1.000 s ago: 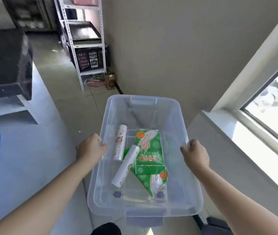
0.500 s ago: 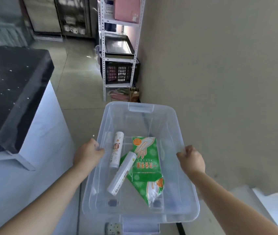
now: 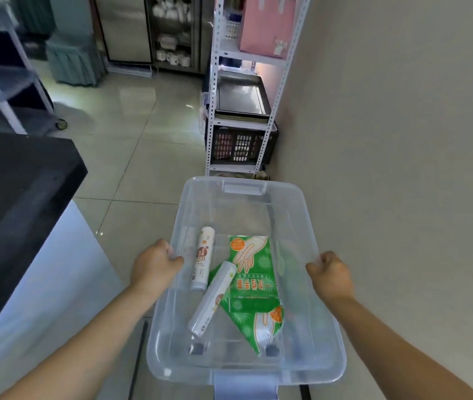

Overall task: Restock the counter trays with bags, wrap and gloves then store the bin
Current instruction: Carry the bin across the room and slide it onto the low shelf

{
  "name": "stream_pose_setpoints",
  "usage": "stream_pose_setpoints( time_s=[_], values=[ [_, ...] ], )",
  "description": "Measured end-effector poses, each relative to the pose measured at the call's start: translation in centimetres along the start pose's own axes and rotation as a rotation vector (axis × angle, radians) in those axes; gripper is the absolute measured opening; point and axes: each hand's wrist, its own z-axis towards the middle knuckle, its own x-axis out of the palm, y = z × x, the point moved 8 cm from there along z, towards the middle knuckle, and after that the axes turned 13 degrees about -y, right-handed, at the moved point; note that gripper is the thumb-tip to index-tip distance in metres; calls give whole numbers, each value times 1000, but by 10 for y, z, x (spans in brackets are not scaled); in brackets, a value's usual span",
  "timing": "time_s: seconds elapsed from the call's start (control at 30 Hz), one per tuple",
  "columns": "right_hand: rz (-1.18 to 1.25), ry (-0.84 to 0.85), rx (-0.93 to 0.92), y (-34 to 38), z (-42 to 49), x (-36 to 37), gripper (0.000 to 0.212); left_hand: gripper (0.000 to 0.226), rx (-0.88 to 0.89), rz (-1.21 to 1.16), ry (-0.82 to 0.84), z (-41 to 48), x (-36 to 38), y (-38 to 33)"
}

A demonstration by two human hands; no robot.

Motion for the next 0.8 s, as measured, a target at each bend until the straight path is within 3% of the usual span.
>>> stream_pose_setpoints(
  time_s=[0.37, 0.63, 0.73, 0.8],
  values=[
    [69, 162, -193, 140, 228, 123, 20, 21, -182, 118, -151, 186, 41, -44],
    [110, 260, -292, 255, 326, 230, 11, 20, -311, 103, -261, 313, 45, -26],
    [129, 262, -301, 297, 355, 271, 28, 18, -326, 86, -260, 380, 52, -15],
    [110, 262, -295, 327, 372, 297, 28, 16, -335, 65, -243, 427, 55, -9]
  ],
)
